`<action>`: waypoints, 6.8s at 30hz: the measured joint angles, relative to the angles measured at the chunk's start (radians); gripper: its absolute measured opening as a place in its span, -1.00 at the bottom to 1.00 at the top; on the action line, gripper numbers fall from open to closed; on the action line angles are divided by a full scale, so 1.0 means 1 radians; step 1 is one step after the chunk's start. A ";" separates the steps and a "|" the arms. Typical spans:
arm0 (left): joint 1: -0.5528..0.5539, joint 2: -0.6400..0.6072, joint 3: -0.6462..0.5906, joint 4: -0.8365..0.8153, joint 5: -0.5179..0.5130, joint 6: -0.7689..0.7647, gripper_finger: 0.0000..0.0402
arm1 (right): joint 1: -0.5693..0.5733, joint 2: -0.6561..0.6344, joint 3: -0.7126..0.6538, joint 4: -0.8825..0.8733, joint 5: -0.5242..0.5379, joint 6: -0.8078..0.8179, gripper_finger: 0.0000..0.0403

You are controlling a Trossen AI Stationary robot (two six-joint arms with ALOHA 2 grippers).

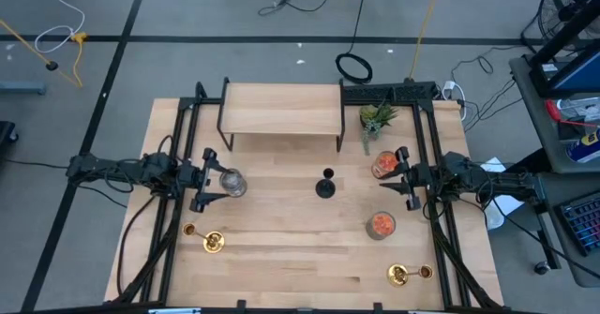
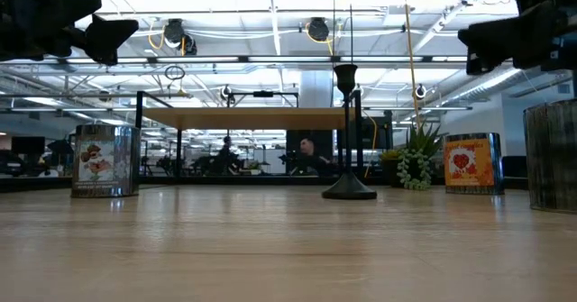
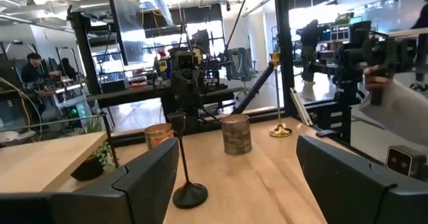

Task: Pick & Place candle stick holders
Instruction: Put the left brown scented candle on the shelf, then put the top orange scented candle on the shelf

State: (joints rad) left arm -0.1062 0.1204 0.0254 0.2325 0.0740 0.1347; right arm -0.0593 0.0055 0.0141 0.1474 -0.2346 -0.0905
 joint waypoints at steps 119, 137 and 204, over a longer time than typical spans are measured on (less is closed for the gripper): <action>0.230 1.083 1.377 -1.351 -0.190 0.305 -0.98 | 0.000 0.460 0.000 0.718 0.234 -0.132 -0.62; 0.829 1.326 1.495 -1.379 -0.040 0.488 -0.98 | 0.000 0.485 0.000 0.715 0.234 -0.131 -0.62; 0.740 0.990 1.476 -1.204 0.192 0.283 -0.39 | 0.033 0.755 0.252 0.620 0.260 -0.003 -0.22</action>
State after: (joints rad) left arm 0.6336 1.1100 1.5015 -0.9713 0.2663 0.4176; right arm -0.0261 0.7602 0.2658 0.7670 0.0257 -0.0936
